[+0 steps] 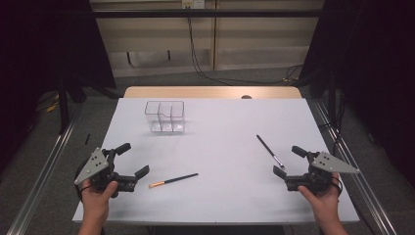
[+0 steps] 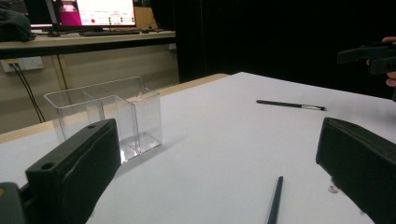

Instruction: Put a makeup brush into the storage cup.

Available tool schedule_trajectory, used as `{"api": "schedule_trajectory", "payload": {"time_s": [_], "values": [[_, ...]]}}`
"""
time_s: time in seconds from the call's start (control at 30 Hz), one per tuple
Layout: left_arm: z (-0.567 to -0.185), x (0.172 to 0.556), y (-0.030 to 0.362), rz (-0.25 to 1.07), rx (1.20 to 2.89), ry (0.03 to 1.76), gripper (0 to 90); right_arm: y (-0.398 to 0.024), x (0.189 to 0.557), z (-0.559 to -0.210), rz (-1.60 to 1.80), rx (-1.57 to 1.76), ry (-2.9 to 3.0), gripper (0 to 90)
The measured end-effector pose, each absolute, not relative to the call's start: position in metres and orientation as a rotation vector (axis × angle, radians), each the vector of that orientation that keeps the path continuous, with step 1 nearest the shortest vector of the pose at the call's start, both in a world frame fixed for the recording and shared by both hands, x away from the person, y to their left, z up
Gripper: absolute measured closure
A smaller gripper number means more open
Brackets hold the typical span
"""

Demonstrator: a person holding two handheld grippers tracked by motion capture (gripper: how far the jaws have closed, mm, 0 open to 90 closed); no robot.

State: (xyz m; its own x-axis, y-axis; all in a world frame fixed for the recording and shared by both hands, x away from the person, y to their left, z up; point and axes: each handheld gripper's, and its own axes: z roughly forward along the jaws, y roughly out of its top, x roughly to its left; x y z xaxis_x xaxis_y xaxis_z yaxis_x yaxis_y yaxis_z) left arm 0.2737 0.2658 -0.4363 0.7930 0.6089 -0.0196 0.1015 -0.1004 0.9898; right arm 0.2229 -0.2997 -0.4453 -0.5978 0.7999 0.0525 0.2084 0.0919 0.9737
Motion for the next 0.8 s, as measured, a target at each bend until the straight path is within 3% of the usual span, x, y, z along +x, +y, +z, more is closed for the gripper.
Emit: {"api": "schedule_trajectory", "payload": {"time_s": [0.8], "values": [[-0.438,0.284,0.250,0.432,1.680,0.583,0.0,-0.298,0.223,-0.446,1.536,0.981,1.881,1.1]]}}
